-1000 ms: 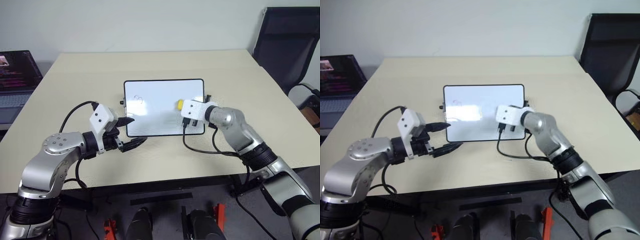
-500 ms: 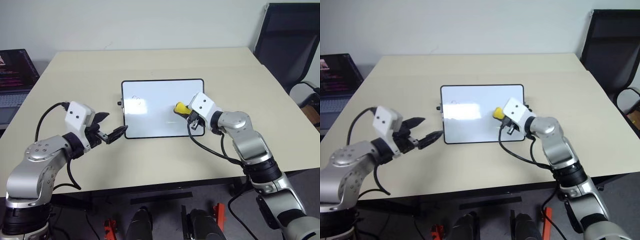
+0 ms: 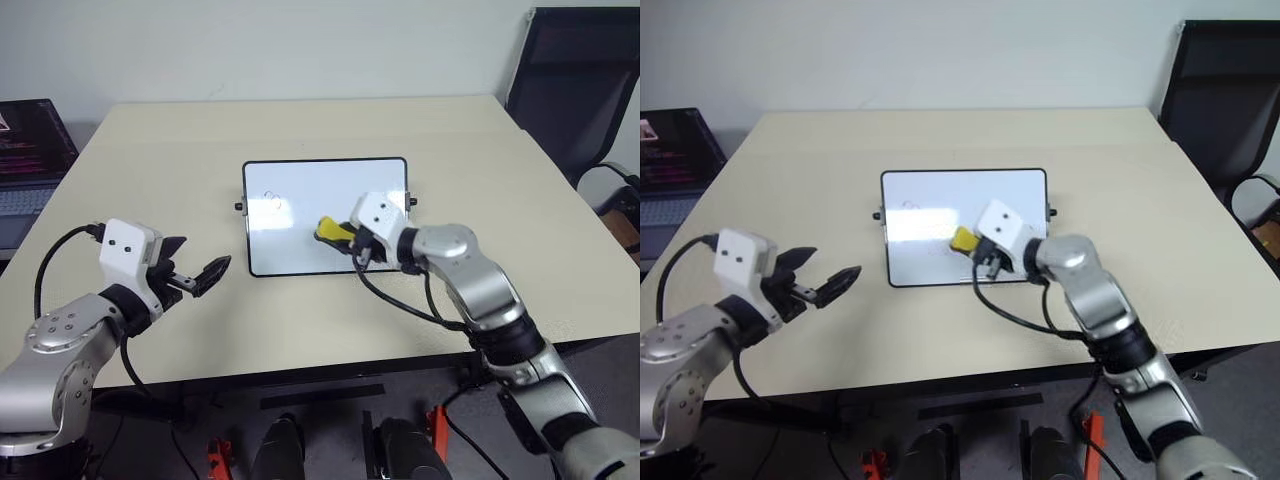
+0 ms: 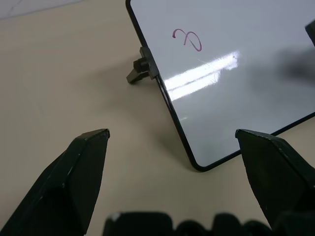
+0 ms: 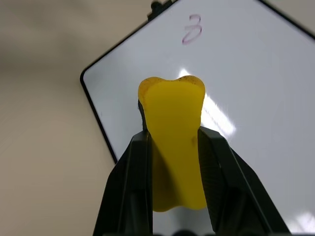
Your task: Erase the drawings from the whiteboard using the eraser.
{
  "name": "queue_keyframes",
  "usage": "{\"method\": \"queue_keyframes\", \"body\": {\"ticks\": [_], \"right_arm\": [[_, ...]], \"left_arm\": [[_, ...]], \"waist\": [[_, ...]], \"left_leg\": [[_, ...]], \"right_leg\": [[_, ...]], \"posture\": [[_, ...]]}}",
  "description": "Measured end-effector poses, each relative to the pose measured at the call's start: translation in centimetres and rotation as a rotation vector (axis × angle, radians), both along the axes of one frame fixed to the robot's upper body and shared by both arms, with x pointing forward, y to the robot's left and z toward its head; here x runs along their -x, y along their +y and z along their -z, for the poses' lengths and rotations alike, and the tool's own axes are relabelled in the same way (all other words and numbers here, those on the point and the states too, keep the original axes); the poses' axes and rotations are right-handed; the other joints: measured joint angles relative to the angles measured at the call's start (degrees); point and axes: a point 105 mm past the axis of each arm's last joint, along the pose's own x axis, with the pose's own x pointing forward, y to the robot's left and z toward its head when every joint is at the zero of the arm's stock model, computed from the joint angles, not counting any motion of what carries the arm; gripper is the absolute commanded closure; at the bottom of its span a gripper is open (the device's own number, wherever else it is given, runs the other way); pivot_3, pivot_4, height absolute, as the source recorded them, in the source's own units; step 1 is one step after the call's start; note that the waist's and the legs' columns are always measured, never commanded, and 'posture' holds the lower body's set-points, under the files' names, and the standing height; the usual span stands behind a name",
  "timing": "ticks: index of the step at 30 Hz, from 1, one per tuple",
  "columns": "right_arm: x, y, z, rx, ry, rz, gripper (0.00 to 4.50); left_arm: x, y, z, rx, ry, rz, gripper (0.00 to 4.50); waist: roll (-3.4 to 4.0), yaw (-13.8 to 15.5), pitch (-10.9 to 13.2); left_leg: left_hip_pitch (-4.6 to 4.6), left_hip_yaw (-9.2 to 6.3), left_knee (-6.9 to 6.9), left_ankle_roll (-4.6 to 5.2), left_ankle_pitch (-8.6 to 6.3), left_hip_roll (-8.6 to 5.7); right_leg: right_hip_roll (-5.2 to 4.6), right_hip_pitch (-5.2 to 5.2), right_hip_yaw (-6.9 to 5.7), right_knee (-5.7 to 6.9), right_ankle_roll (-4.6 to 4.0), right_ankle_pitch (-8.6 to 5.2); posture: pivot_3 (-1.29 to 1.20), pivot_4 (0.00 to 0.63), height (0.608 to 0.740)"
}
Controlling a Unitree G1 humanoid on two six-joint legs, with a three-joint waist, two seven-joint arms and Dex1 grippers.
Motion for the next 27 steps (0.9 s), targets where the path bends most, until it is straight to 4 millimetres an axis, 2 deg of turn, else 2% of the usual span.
{"method": "queue_keyframes", "body": {"ticks": [4, 16, 21, 23, 27], "right_arm": [[-1.0, 1.5, -0.6, -0.025, -0.033, -0.007, 3.54], [-1.6, 1.9, -0.2, -0.023, -0.048, -0.018, 3.54], [-1.9, 4.0, -2.0, 0.006, -0.140, -0.070, 3.54], [-1.9, 4.9, -2.7, 0.001, -0.170, -0.094, 3.54], [-3.3, 6.5, -3.0, 0.052, -0.212, -0.096, 3.54]], "left_arm": [[0.0, 0.3, 0.0, 0.012, -0.011, -0.029, 0.00], [0.0, 0.2, -0.3, 0.006, -0.022, -0.033, 0.00], [-0.8, 0.4, -1.5, 0.007, -0.065, -0.057, 0.00], [-0.9, 0.6, -1.3, 0.008, -0.060, -0.069, 0.00], [-1.1, 1.4, -0.8, 0.002, -0.040, -0.123, 0.00]], "waist": [[0.00, 0.0, 0.0], [-0.01, 0.2, 0.0], [0.00, 0.1, 0.0], [-0.01, 0.0, 0.0], [-0.01, -0.1, 0.0]], "left_leg": [[-0.03, 0.00, -0.05, -0.01, -0.01, 0.00], [-0.03, 0.00, -0.02, -0.04, -0.03, 0.01], [-0.03, 0.00, -0.03, -0.04, -0.03, 0.01], [-0.03, 0.00, -0.04, -0.05, -0.03, 0.01], [-0.04, 0.00, -0.05, -0.05, -0.03, 0.01]], "right_leg": [[0.01, -0.03, -0.02, 0.00, -0.03, 0.04], [0.00, -0.03, -0.01, 0.00, -0.01, 0.03], [0.02, -0.05, -0.01, 0.02, -0.01, 0.03], [0.02, -0.05, -0.01, 0.01, -0.04, 0.05], [0.02, -0.06, -0.02, 0.02, -0.08, 0.07]], "posture": [[0.00, 0.150, 0.740], [0.00, 0.150, 0.740], [0.00, 0.150, 0.740], [0.00, 0.150, 0.740], [0.00, 0.150, 0.740]]}}
